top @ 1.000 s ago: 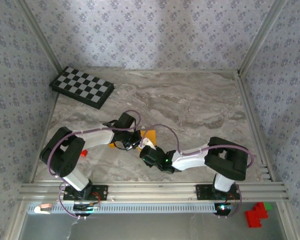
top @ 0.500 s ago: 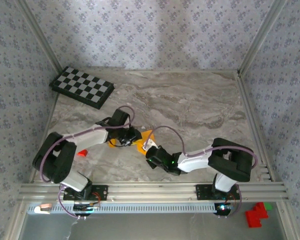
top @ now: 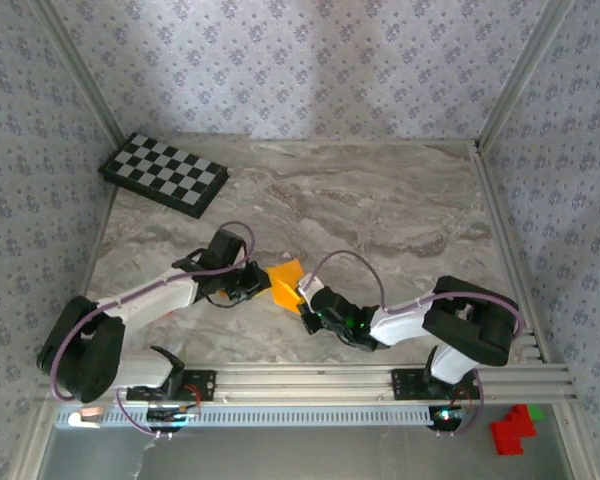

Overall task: Fold a paper plane with a square sheet of paper (pick it up from the middle)
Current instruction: Perform the fourth fold on the wing at the bottom-center of the table.

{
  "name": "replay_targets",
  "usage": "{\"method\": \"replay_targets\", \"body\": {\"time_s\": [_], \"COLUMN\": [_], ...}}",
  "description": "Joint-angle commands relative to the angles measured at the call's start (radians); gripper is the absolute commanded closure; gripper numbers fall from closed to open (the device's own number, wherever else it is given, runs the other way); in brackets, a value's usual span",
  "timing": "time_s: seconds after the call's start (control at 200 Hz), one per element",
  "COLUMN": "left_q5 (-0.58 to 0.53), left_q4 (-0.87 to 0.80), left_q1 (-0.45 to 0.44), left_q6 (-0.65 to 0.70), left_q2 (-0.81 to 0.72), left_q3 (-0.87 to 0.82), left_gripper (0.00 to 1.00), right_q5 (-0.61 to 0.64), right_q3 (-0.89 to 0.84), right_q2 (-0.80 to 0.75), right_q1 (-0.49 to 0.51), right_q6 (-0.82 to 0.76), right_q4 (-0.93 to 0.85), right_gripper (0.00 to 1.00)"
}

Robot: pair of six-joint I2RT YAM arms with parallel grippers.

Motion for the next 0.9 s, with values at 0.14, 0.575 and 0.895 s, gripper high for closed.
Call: {"method": "replay_targets", "body": {"time_s": [0.14, 0.575, 0.895], "left_q5": [-0.011, -0.031, -0.028], "left_q4": [0.101, 0.157, 0.18], "left_q1": [-0.054, -0.074, -0.074], "left_q6": [0.0, 0.028, 0.042], "left_q2": [0.076, 0.193, 0.238], "left_q3": [0.015, 0.046, 0.062], "left_gripper": [0.95, 0.97, 0.98], "right_q5": [-0.052, -0.117, -0.136], "right_q3": [-0.026, -0.048, -0.056], "right_q2": [0.023, 0.069, 0.073], "right_q1": [-0.028, -0.069, -0.08], "right_q6": [0.123, 0.276, 0.327], "right_q4": [0.101, 0.161, 0.18], "right_gripper": [0.98, 0.98, 0.99]}}
